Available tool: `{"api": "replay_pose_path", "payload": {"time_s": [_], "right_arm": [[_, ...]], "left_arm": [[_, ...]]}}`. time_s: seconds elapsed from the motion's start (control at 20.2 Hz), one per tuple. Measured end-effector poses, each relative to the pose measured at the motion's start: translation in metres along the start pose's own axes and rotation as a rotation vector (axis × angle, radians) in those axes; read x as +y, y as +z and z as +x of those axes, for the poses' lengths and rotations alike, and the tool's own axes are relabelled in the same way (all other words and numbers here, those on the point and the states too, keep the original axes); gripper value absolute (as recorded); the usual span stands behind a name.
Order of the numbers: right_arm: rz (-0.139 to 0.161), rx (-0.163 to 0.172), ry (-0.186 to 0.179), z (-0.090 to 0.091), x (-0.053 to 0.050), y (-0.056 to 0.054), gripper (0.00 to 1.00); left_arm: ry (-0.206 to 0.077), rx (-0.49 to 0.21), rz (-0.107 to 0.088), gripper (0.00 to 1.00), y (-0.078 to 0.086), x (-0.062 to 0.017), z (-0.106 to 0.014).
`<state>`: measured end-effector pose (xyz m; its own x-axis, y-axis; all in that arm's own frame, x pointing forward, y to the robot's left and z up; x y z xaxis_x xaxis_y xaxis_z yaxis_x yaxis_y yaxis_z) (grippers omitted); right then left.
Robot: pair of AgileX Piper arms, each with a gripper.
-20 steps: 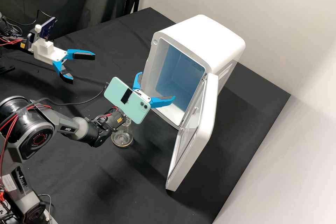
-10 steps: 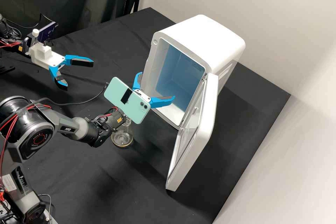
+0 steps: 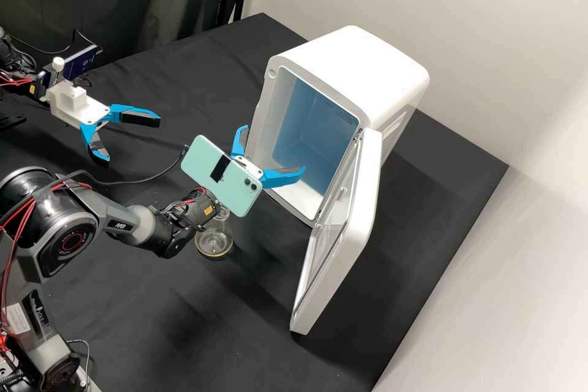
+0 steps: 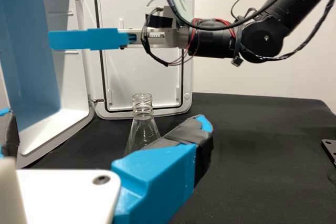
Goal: Place the flask in the incubator
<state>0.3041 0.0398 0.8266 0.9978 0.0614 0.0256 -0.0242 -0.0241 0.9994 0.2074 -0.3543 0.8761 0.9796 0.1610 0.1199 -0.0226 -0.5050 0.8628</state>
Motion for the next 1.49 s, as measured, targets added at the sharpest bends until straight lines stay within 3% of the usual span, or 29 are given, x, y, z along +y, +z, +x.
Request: {"api": "replay_pose_path", "payload": {"time_s": [0.3, 0.55, 0.69, 0.94, 1.24, 1.49], "right_arm": [[-0.007, -0.026, -0.032, -0.019, -0.008, 0.010, 1.00], [-0.023, 0.020, 0.019, -0.046, -0.001, 0.011, 1.00], [-0.029, 0.022, 0.016, -0.059, -0.004, 0.016, 1.00], [-0.070, 0.009, -0.024, -0.074, -0.009, 0.023, 1.00], [-0.098, 0.011, -0.061, -0.090, -0.010, 0.026, 1.00], [-0.126, 0.002, -0.123, -0.102, -0.020, 0.031, 1.00]], "left_arm": [[-0.018, 0.000, -0.006, 1.00, -0.001, -0.0044, 0.001], [-0.019, -0.004, -0.006, 1.00, 0.000, -0.0046, 0.002], [-0.019, -0.004, -0.006, 1.00, 0.000, -0.0046, 0.002], [-0.019, -0.004, -0.006, 1.00, 0.000, -0.0046, 0.002], [-0.019, -0.004, -0.006, 1.00, 0.000, -0.0046, 0.002], [-0.019, -0.004, -0.006, 1.00, 0.000, -0.0046, 0.002]]}}
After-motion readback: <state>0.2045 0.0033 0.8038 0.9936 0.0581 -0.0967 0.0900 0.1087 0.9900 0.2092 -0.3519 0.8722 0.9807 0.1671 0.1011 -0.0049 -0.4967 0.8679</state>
